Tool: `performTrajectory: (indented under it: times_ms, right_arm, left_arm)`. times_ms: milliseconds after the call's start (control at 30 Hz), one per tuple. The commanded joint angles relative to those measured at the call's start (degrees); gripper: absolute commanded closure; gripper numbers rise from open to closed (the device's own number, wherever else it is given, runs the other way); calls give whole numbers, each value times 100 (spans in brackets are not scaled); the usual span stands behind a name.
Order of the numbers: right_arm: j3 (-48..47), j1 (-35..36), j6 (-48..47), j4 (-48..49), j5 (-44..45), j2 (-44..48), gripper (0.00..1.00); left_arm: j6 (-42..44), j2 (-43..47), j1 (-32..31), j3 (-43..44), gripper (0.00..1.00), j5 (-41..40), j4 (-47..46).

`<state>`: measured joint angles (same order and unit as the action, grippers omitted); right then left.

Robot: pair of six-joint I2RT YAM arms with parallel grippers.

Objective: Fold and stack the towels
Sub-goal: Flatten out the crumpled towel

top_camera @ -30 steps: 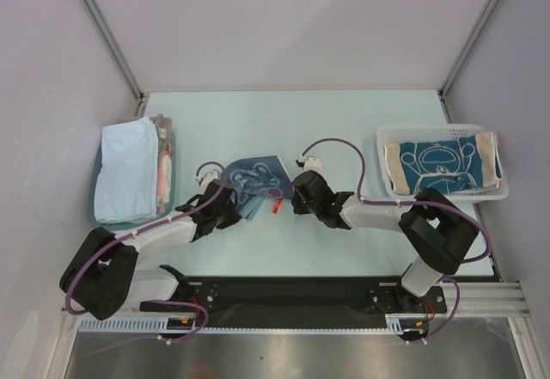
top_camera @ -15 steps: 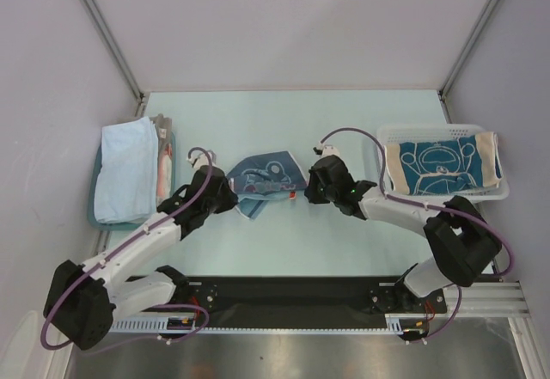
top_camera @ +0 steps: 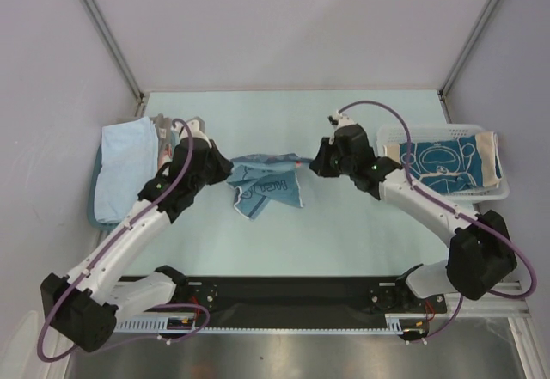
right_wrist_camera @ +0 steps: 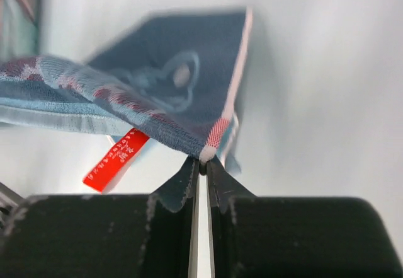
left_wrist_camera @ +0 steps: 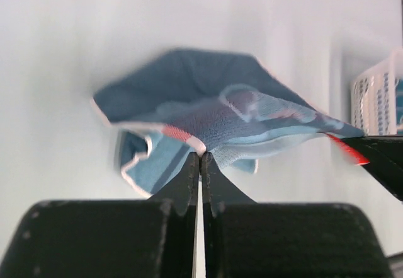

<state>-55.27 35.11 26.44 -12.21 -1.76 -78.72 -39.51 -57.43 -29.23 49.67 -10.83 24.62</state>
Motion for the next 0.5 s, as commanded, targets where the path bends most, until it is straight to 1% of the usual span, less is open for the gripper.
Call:
performTrajectory:
  times_ms: [0, 33, 100, 133, 167, 200, 233, 267, 300, 333, 367, 400, 433, 467]
  right_arm:
    - [-1071, -382, -235, 34, -430, -257, 100]
    - [-1579, -504, -322, -1, -483, -563, 100]
    - [-2135, -645, -507, 16, -501, -854, 100]
    - [-2381, -724, -534, 78, -492, -995, 100]
    - [-2949, -934, -543, 122, -562, -1344, 100]
    - [-3198, -1032, -552, 235, -623, -1513, 100]
    - [-3514, -1146, -552, 280, -693, -1689, 100]
    - [-4083, -1312, -552, 298, -859, -1900, 100]
    - [-4428, -1410, -543, 280, -922, -2258, 100]
    - [-4701, -1463, -552, 280, -957, -2445, 100]
    - [-4948, -1577, -543, 298, -1027, -2603, 100]
    - [-5489, -1639, -552, 315, -1063, -2901, 100]
    - [-5782, -1683, -534, 255, -1107, -3052, 100]
    - [-6116, -1735, -534, 184, -1220, -3184, 100]
  left_arm:
    - [338, -505, 444, 744, 100, 213, -369]
    - [391, -654, 645, 1077, 100, 387, -588]
    - [548, -1093, 839, 1552, 100, 485, -712]
    - [619, -1530, 971, 2024, 100, 503, -826]
    - [680, -1735, 1042, 2273, 100, 555, -1045]
    - [794, -1945, 1103, 2806, 100, 564, -1143]
    - [821, -2435, 1235, 3116, 100, 599, -1161]
    - [839, -2640, 1297, 3415, 100, 678, -1240]
    - [874, -2903, 1367, 4001, 100, 861, -1275]
    - [892, -3297, 1455, 4311, 100, 933, -1284]
    - [918, -3519, 1482, 4601, 100, 1003, -1311]
    - [971, -3703, 1508, 5170, 100, 1039, -1293]
    - [1006, -3862, 1543, 5454, 100, 1204, -1276]
    - [1032, -4212, 1552, 5744, 99, 1232, -1189]
